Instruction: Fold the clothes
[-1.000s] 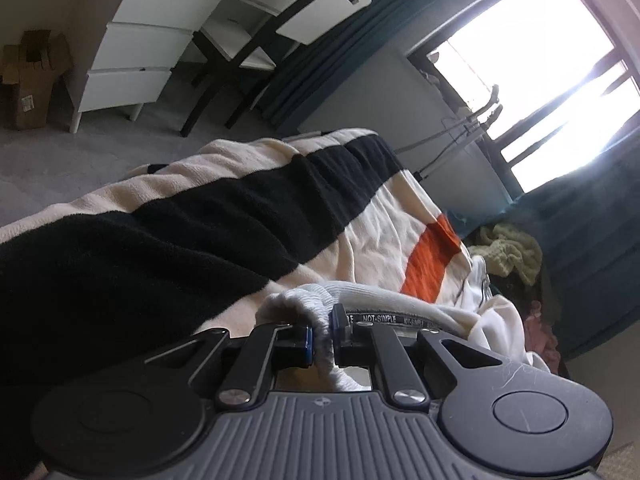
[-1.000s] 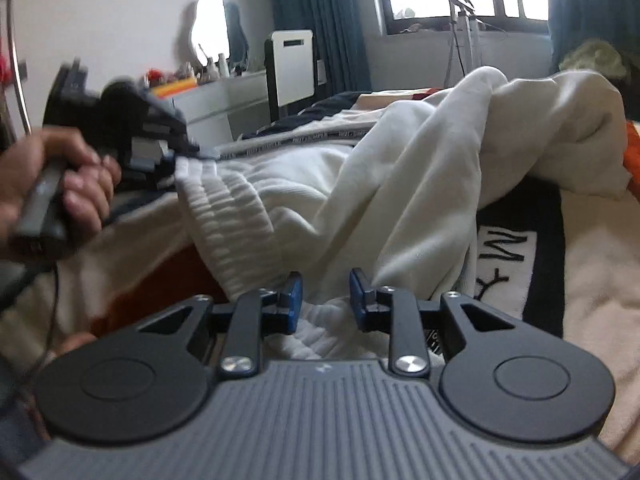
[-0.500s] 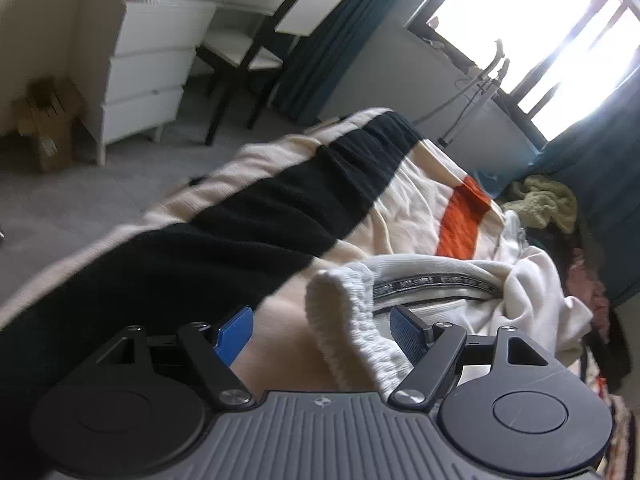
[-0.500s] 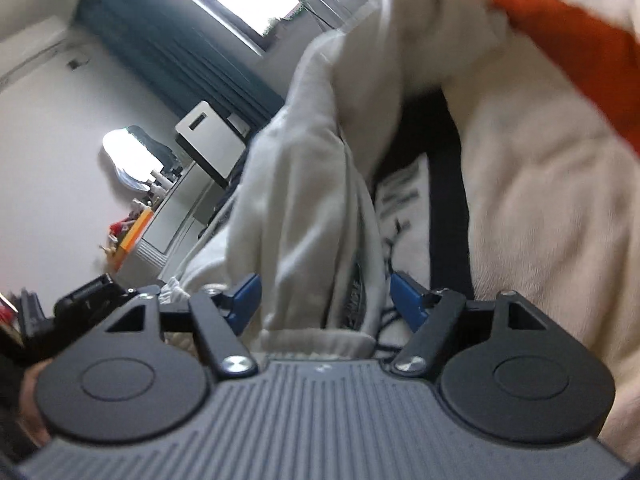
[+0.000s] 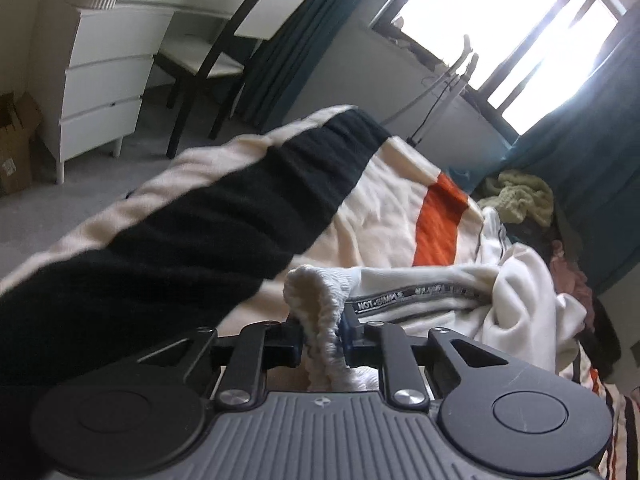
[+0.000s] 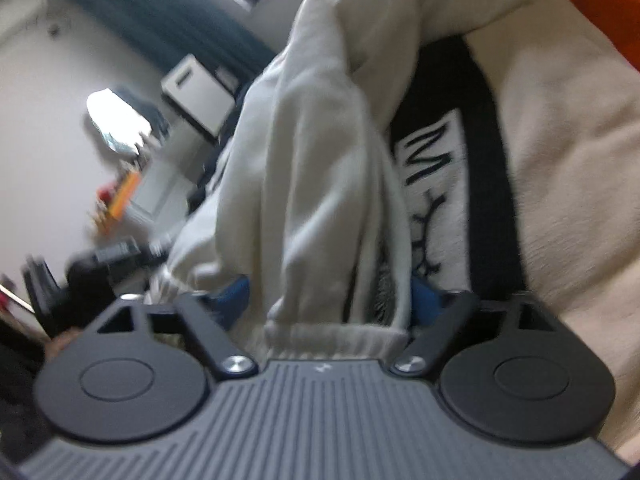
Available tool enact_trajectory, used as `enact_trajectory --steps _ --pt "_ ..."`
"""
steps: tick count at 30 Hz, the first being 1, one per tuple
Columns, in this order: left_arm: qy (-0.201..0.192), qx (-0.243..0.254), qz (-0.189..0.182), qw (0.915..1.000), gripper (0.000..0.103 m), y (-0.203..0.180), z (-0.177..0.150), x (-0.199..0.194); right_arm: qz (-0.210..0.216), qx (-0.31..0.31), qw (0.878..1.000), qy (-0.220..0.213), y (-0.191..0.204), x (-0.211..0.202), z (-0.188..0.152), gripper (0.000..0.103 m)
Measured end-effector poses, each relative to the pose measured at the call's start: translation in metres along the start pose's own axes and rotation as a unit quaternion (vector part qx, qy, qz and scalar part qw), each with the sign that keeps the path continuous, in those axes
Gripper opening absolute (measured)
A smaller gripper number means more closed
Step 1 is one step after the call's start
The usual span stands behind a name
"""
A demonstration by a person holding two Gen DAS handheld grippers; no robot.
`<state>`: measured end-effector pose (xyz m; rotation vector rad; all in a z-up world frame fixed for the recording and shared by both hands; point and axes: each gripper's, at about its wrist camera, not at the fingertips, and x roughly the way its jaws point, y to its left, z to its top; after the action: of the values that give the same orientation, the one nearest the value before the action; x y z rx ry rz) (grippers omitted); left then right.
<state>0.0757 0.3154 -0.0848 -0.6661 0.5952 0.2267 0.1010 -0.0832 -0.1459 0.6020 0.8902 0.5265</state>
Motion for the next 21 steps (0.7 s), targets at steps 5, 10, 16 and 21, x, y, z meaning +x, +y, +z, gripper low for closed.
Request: enact_trajectory --steps 5,10,16,21 --pt "0.004 -0.027 -0.021 0.9994 0.018 0.008 0.069 0.015 0.040 0.052 0.998 -0.014 0.039 0.000 -0.013 0.034" --pt "-0.015 0.033 -0.003 0.9993 0.017 -0.018 0.161 0.036 0.134 0.093 0.986 -0.024 0.102 0.038 -0.018 0.031" --pt "-0.024 0.088 0.069 0.9934 0.018 -0.030 0.246 0.103 0.176 0.130 0.976 -0.006 0.153 0.137 -0.007 0.031" --pt "0.009 0.084 0.098 0.9916 0.018 -0.007 0.263 0.175 0.166 0.131 0.977 0.019 0.170 0.215 0.001 0.031"
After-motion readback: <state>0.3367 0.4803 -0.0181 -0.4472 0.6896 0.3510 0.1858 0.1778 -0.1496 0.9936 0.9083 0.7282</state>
